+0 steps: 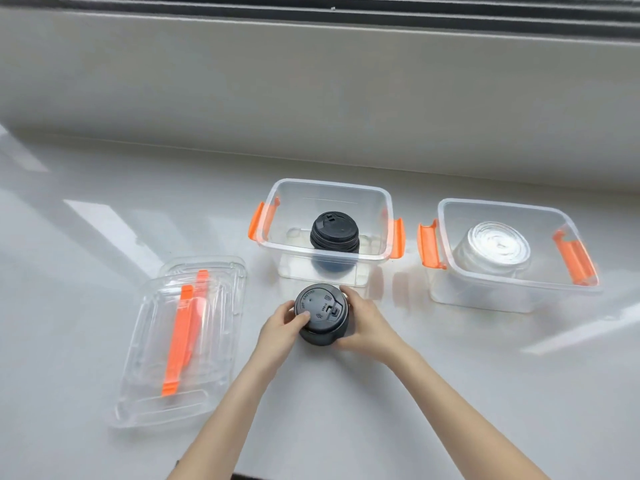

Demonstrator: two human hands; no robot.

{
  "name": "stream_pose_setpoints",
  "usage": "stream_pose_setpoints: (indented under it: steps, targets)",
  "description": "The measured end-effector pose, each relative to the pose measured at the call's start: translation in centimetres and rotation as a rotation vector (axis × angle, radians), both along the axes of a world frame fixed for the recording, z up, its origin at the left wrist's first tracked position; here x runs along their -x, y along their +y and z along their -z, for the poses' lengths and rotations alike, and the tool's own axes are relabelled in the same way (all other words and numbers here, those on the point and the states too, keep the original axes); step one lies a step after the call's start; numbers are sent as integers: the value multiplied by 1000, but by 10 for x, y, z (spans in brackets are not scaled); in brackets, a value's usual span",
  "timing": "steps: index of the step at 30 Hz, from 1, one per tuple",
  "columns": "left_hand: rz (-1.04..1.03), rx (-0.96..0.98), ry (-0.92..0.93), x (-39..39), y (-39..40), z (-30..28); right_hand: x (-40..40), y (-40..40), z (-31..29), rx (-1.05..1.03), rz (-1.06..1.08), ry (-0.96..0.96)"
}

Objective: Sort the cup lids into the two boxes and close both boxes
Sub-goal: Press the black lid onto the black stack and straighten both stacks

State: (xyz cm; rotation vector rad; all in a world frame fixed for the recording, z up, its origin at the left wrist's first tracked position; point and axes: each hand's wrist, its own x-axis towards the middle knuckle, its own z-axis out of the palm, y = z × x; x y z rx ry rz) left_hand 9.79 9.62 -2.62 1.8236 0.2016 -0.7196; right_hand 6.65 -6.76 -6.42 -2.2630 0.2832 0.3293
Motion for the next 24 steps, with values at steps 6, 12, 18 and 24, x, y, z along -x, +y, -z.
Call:
stream_pose_setpoints:
  steps: [6, 12, 18, 24]
  targets:
    - [-38, 2, -6, -1, -4, 3, 1, 15, 3, 75, 62, -119]
    - [-41, -15, -8, -5, 6, -14, 13, 18, -21, -51, 82, -166]
    - [26, 86, -258, -10, 16, -77, 13, 11, -88, -77, 55, -291]
    - [24, 184, -398, -60, -10, -123, -34, -10, -140, -71, 102, -464]
